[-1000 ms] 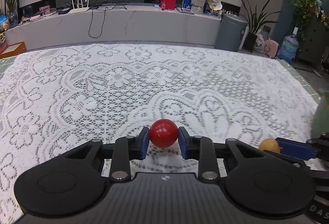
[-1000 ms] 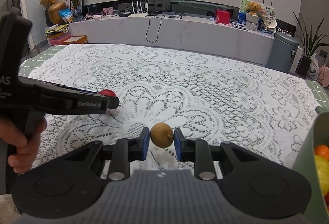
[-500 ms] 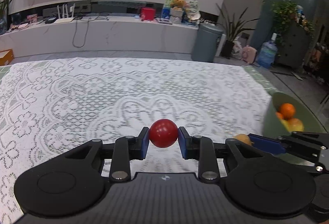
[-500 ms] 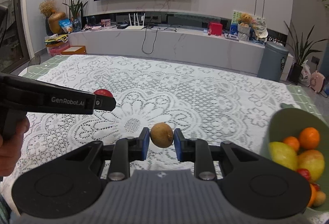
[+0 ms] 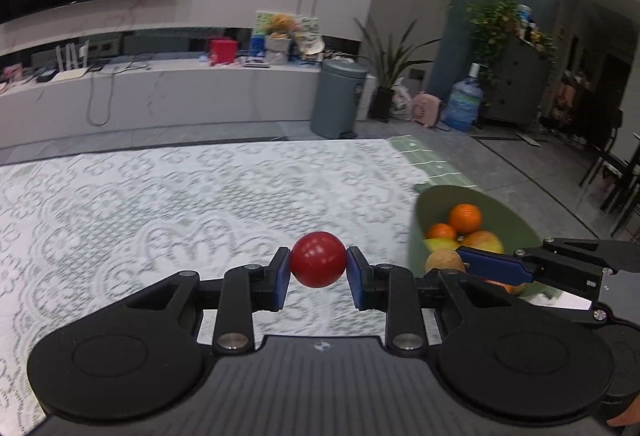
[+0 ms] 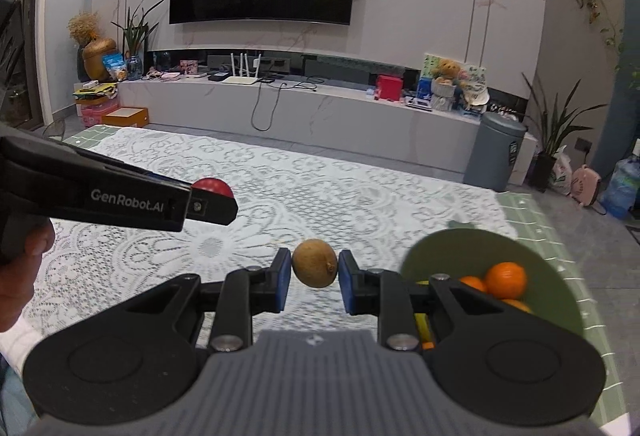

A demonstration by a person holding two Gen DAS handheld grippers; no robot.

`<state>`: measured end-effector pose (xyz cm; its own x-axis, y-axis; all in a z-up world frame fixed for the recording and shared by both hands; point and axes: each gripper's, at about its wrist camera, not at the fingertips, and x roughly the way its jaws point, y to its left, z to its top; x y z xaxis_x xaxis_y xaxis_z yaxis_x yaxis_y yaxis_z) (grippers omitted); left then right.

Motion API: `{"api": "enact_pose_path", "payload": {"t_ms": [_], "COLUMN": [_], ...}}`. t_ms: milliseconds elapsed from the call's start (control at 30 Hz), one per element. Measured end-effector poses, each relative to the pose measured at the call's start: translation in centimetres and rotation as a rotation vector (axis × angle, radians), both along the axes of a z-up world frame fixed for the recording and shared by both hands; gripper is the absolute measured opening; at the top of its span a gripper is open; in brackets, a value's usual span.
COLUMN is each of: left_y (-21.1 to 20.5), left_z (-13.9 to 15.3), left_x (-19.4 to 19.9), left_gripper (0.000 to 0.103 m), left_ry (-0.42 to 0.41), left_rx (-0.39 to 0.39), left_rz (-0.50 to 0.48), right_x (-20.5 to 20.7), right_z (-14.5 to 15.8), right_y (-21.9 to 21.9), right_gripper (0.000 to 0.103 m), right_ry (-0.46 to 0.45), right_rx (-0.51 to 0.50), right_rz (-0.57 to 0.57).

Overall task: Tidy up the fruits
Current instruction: 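Carry the tomato over the colander with the left gripper while the right gripper carries the kiwi there, then lower both fruits into the colander and open both grippers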

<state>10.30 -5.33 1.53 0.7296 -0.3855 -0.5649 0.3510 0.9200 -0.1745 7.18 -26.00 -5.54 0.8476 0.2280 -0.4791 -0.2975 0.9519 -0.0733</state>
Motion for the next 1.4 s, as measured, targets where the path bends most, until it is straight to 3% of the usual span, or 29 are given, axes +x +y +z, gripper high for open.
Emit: {"api": "enact_pose_path", "payload": {"t_ms": [367,700,1400], "left_y": [-7.1,-12.2,-15.3], "left_z": [1.4,-0.2,-4.5], "left_x": [0.3,2.2,6.0], "left_gripper": [0.033,0.033,0.033], "left_ry": [-0.038,0.010,0.139], "left_rx": [0.036,0.074,0.156], "left_rz": [-0.158,-0.258,-0.327], "right_x": [0.1,1.7,6.1], "right_z": [1.3,0.7,-2.4], "right_y": [-5.6,-9.0,-11.4], "right_gripper": [0.022,0.022,0.022], "right_ry": [-0.008,0.039,0.176], "right_rx": [-0.102,-0.167,-0.206], "right_rz": [-0.059,-0.096,-0.123]}}
